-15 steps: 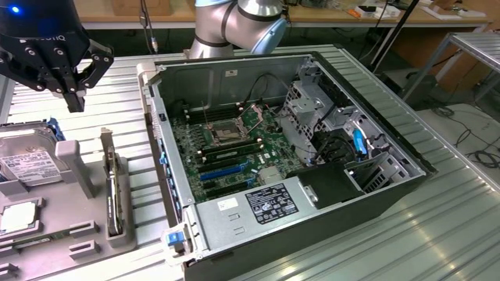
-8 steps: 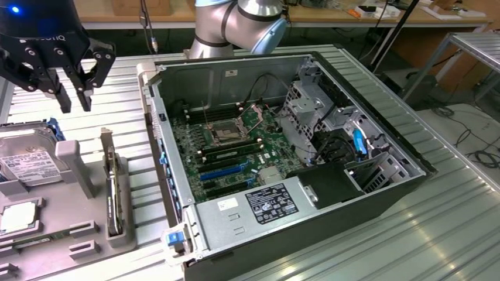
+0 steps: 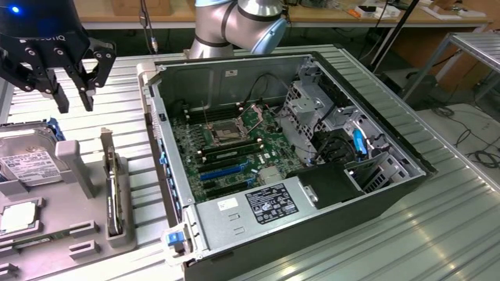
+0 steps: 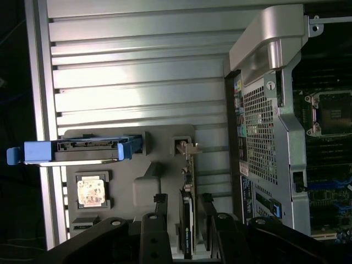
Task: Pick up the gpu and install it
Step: 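Pick up the gpu and move the gpu toward the slot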
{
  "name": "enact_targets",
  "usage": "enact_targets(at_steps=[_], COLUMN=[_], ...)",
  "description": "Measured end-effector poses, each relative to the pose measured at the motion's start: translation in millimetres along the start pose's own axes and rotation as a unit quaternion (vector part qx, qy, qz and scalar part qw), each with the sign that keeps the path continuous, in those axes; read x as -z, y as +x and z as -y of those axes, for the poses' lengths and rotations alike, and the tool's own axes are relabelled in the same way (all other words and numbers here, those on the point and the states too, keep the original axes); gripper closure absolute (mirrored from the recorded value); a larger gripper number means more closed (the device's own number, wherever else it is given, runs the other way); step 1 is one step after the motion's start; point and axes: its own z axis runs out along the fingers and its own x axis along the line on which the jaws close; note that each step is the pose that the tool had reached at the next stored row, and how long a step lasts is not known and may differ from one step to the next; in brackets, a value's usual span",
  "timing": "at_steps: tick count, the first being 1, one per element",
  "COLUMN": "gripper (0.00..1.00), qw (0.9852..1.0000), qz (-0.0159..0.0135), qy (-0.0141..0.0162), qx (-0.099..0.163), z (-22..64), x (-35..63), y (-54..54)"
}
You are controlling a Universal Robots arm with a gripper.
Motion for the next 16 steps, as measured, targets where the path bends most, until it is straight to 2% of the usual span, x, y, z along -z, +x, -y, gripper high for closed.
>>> enact_targets(at_steps=[6, 16], gripper=[0.64, 0.64], qw=[1.0000, 1.0000], qz=[0.0000, 0.0000], qy=[0.0000, 0.0000], qx=[0.000, 0.000], z=[2.4, 16.3], x=[0.1, 0.6], y=[-0.3, -1.3])
